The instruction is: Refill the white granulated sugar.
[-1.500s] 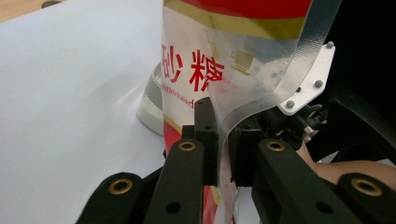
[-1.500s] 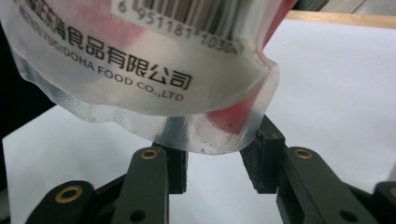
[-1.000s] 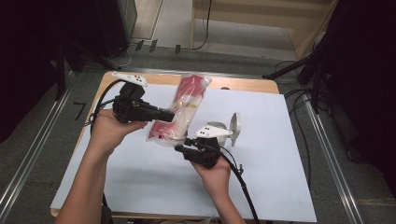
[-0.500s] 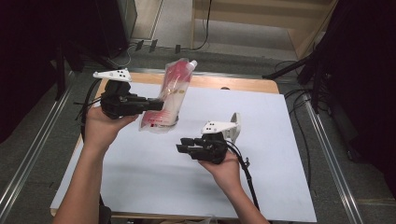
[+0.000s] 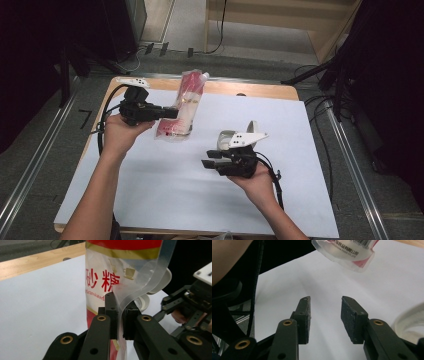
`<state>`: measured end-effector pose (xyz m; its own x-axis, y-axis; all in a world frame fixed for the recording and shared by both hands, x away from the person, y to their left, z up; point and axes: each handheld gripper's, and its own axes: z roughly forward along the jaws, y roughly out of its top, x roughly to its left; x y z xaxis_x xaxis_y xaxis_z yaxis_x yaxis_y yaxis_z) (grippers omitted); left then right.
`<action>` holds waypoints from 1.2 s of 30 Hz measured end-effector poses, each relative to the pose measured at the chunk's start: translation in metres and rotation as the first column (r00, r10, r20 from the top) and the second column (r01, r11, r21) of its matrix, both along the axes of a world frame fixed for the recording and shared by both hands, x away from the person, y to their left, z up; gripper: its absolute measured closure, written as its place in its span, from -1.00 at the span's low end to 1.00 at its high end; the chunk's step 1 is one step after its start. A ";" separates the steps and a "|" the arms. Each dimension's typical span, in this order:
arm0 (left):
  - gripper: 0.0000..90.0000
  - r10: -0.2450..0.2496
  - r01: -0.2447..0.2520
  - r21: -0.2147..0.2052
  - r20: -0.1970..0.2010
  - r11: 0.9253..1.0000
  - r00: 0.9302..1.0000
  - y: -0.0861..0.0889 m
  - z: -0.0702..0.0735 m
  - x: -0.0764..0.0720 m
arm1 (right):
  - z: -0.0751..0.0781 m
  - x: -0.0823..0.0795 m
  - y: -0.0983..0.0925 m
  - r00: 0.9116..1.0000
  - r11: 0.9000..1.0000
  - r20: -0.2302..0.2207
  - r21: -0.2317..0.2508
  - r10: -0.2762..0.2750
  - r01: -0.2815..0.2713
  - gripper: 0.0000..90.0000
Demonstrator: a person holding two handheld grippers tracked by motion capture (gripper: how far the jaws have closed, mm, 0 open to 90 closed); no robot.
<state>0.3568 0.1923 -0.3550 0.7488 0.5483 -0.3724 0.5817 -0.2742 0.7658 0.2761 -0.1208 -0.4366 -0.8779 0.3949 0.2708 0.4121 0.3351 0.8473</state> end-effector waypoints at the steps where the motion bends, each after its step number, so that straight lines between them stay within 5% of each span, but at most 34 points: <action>1: 0.92 0.000 0.000 -0.006 -0.003 1.000 1.000 0.000 -0.003 0.002 | 0.000 -0.001 -0.002 1.000 1.000 0.003 -0.001 0.007 -0.007 0.34; 3: 0.92 0.002 -0.002 -0.013 -0.005 1.000 1.000 0.000 -0.006 0.005 | -0.002 -0.002 -0.008 1.000 1.000 0.000 0.000 0.016 -0.016 0.32; 6: 0.92 0.030 -0.030 0.051 0.009 0.998 1.000 -0.002 -0.019 0.014 | -0.004 -0.005 -0.013 1.000 1.000 0.014 -0.021 0.018 -0.018 0.30; 11: 0.92 0.045 -0.045 0.059 0.003 0.997 0.999 -0.005 -0.039 0.025 | -0.010 -0.009 -0.020 1.000 0.999 0.011 -0.038 0.022 -0.021 0.30; 14: 0.92 0.055 -0.058 0.079 0.035 0.995 0.998 -0.008 -0.049 0.025 | -0.012 -0.011 -0.024 1.000 0.999 0.022 -0.053 0.012 -0.011 0.28; 22: 0.92 0.038 -0.039 0.070 0.013 0.997 0.999 -0.004 -0.069 0.032 | -0.017 -0.012 -0.029 0.999 0.997 0.035 -0.073 0.002 0.001 0.28; 26: 0.91 0.047 -0.047 0.010 -0.012 0.999 0.999 0.004 -0.081 0.034 | -0.020 -0.010 -0.033 1.000 0.997 0.028 -0.074 -0.011 0.013 0.29; 36: 0.89 0.021 -0.020 0.037 -0.009 0.999 1.000 0.019 -0.085 0.025 | -0.019 -0.012 -0.037 0.999 0.996 0.033 -0.084 -0.025 0.027 0.29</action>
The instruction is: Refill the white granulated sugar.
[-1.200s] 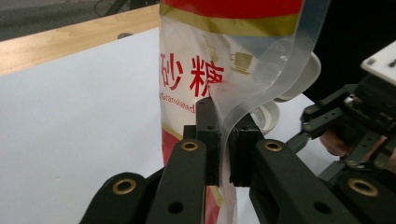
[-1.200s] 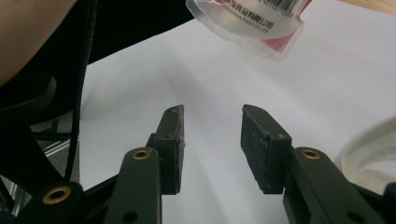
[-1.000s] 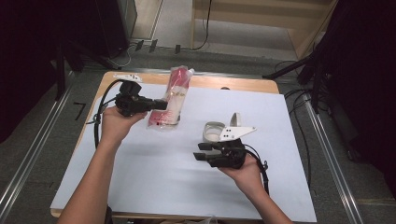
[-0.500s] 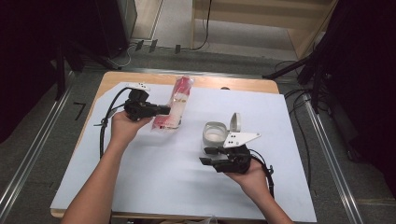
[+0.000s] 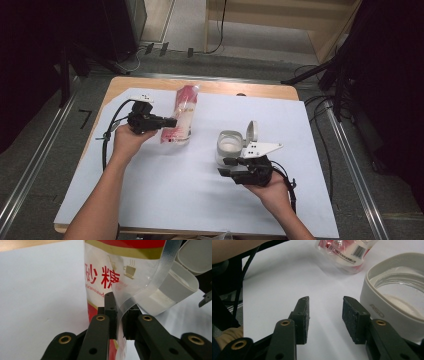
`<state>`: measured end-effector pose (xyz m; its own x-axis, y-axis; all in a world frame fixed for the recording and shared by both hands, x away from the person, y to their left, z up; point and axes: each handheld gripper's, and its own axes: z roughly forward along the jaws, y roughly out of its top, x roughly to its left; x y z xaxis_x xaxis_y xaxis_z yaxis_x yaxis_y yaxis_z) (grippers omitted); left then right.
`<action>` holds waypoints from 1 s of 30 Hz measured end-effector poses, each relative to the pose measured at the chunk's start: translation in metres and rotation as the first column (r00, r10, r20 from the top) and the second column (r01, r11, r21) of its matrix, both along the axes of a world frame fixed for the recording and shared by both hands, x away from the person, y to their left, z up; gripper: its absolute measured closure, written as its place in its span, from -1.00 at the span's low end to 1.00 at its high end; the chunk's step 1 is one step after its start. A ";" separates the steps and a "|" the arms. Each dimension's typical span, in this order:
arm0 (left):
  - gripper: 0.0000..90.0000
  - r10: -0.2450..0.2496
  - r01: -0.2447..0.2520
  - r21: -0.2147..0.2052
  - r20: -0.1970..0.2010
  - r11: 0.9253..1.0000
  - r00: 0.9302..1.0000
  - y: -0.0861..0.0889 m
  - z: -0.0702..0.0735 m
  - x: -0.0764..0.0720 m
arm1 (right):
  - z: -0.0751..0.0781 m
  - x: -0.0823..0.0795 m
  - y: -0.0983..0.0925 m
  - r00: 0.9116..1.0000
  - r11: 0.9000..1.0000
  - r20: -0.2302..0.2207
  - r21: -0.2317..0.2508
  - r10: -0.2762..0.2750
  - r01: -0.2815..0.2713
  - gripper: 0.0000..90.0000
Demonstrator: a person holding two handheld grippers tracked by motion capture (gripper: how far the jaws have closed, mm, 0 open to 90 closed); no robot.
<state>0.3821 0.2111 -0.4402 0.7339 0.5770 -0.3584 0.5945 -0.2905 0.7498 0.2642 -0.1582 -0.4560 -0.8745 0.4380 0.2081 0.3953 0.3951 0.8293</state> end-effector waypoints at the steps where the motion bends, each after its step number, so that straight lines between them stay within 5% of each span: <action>1: 0.89 -0.006 0.006 -0.005 -0.009 1.000 1.000 0.001 -0.001 -0.001 | 0.000 -0.001 -0.001 1.000 1.000 -0.001 -0.006 -0.005 0.005 0.29; 13: 0.83 -0.085 0.083 0.045 0.040 0.996 0.996 0.005 -0.003 -0.016 | -0.001 -0.003 -0.007 1.000 1.000 0.008 -0.014 -0.023 0.023 0.29; 30: 0.48 -0.110 0.109 0.080 0.013 0.991 0.994 0.018 -0.008 -0.032 | -0.001 -0.003 -0.006 0.999 0.999 0.016 -0.024 -0.028 0.028 0.29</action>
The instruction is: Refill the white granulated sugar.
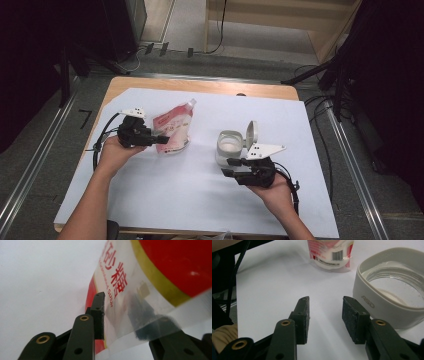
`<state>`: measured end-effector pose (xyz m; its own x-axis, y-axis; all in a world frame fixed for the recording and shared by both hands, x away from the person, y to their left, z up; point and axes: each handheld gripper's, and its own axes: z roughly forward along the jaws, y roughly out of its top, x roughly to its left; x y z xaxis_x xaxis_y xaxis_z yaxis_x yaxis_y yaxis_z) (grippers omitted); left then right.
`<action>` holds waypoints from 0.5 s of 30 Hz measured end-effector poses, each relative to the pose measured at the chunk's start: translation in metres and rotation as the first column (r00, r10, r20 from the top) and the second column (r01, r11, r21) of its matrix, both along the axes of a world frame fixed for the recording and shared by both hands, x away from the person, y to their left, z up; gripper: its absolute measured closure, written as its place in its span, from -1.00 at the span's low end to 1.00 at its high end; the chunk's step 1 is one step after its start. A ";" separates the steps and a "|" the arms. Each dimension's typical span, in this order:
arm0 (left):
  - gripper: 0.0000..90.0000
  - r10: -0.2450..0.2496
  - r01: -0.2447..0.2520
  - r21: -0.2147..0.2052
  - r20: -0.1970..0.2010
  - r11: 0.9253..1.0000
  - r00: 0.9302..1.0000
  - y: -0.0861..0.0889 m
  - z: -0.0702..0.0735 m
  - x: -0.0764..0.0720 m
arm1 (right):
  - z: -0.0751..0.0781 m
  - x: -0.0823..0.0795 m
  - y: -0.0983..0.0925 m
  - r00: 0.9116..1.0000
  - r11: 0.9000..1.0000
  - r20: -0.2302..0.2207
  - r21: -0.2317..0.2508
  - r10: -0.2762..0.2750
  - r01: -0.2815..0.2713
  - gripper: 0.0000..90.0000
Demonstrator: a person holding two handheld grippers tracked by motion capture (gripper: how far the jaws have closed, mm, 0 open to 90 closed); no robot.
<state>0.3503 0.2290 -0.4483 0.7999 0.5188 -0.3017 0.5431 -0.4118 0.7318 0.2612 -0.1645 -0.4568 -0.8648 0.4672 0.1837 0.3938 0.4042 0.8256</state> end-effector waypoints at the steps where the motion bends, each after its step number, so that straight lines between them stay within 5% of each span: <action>1: 0.46 -0.001 0.001 -0.002 -0.001 1.000 1.000 0.000 0.000 0.000 | 0.000 0.000 0.000 1.000 1.000 0.001 0.000 0.000 0.000 0.29; 15: 0.30 0.006 -0.006 -0.014 -0.005 1.000 1.000 0.009 0.001 -0.008 | 0.003 -0.001 -0.003 1.000 1.000 0.006 -0.018 -0.012 0.012 0.29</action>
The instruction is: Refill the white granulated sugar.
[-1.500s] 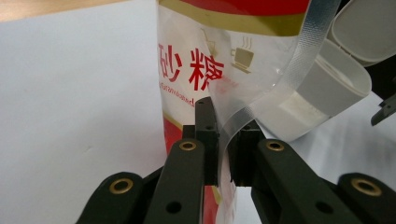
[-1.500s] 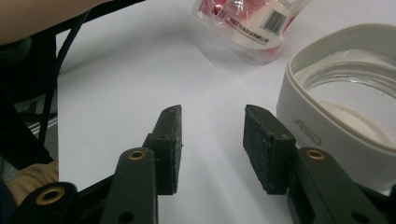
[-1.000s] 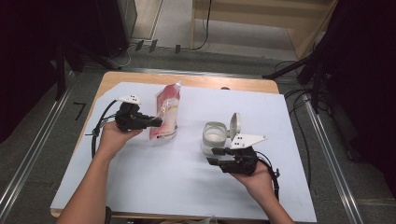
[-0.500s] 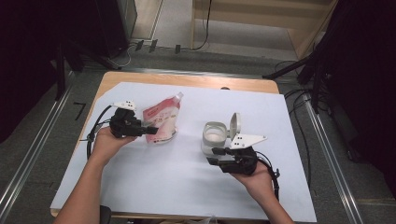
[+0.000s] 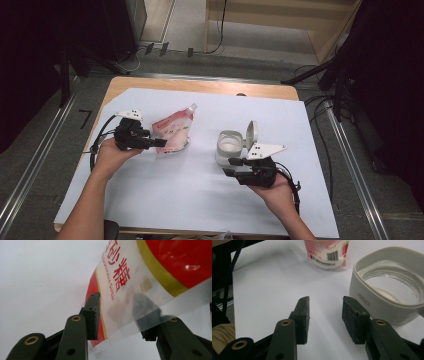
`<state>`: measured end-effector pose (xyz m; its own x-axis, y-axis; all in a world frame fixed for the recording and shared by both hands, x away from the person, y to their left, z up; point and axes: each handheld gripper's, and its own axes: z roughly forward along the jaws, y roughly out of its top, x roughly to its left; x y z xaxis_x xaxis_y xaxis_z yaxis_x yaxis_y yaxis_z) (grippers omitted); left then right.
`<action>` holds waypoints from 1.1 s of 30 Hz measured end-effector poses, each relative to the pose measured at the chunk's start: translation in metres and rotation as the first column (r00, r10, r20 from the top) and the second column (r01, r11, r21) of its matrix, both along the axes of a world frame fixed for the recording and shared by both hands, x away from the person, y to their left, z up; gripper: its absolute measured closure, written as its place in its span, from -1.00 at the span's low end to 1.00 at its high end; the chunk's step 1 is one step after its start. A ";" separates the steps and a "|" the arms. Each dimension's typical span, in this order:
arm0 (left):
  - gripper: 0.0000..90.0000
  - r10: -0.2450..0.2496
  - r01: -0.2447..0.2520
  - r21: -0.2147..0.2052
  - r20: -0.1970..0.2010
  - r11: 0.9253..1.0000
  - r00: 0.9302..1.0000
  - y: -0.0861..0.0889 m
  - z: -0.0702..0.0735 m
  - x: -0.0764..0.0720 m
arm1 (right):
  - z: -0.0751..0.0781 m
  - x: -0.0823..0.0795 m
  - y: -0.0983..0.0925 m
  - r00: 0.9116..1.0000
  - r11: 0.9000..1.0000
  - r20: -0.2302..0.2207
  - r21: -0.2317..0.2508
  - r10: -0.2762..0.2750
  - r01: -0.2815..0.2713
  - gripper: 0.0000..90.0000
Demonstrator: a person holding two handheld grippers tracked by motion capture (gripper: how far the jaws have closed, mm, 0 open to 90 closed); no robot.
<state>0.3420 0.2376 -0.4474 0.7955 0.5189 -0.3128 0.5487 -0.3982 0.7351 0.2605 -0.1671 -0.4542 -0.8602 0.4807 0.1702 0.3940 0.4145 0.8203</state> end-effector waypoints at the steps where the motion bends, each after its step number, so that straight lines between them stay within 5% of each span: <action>1: 0.29 0.002 -0.002 -0.003 0.007 1.000 1.000 0.001 0.000 -0.001 | 0.000 0.000 -0.001 1.000 1.000 -0.001 0.004 -0.002 0.002 0.30; 9: 0.25 0.029 -0.029 -0.009 0.038 1.000 0.999 0.008 0.007 -0.010 | 0.003 0.001 -0.006 1.000 1.000 -0.015 0.028 -0.009 0.009 0.29; 25: 0.11 0.081 -0.082 -0.023 -0.032 0.996 0.996 0.029 0.010 -0.022 | 0.012 0.002 -0.032 0.999 0.998 -0.025 0.050 -0.041 0.042 0.28; 33: 0.06 0.087 -0.087 -0.016 -0.002 0.996 0.996 0.032 0.011 -0.026 | 0.015 0.002 -0.043 0.997 0.996 -0.029 0.060 -0.068 0.069 0.28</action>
